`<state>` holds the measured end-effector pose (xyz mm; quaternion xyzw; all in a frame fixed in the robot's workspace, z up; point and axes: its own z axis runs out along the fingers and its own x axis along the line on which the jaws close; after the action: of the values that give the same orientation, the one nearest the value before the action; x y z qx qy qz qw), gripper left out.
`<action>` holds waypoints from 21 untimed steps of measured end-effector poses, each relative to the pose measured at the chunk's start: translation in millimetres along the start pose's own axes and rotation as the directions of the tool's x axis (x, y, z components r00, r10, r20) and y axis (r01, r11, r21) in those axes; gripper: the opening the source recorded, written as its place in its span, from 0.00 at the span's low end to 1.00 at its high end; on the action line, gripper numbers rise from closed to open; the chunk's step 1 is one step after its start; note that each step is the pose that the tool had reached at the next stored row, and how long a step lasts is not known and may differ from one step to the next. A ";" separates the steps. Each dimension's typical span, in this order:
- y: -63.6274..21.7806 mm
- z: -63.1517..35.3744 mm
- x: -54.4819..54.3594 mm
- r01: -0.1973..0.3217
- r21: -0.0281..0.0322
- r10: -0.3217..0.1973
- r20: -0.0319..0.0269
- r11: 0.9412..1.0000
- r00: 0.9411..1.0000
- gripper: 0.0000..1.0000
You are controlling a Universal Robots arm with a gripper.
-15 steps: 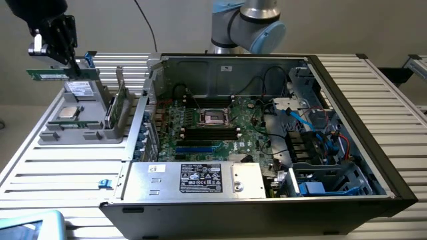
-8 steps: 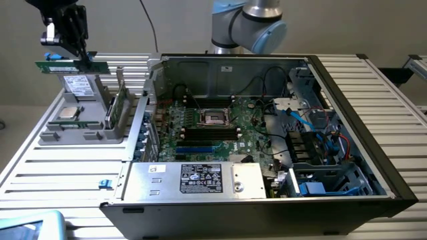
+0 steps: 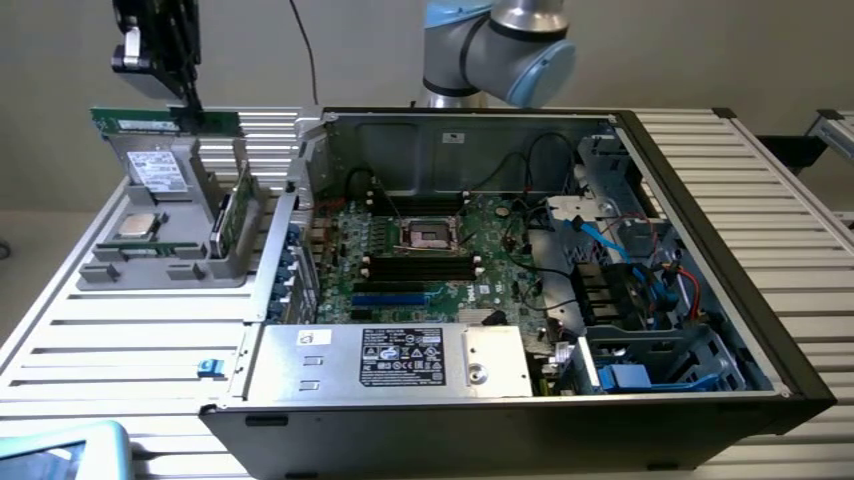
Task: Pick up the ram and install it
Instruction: 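Pick up the ram and move it above insertion slot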
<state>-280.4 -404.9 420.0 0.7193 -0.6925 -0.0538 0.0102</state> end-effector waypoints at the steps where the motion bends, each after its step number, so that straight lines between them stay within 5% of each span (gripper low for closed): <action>1: -4.8 -1.5 0.2 0.000 0.000 0.000 0.000 1.000 1.000 0.14; 21: -94.9 -13.3 3.9 0.000 -0.004 0.000 0.000 1.000 1.000 0.14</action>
<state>-184.6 -405.6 424.5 0.7192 -0.6925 -0.0550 0.0119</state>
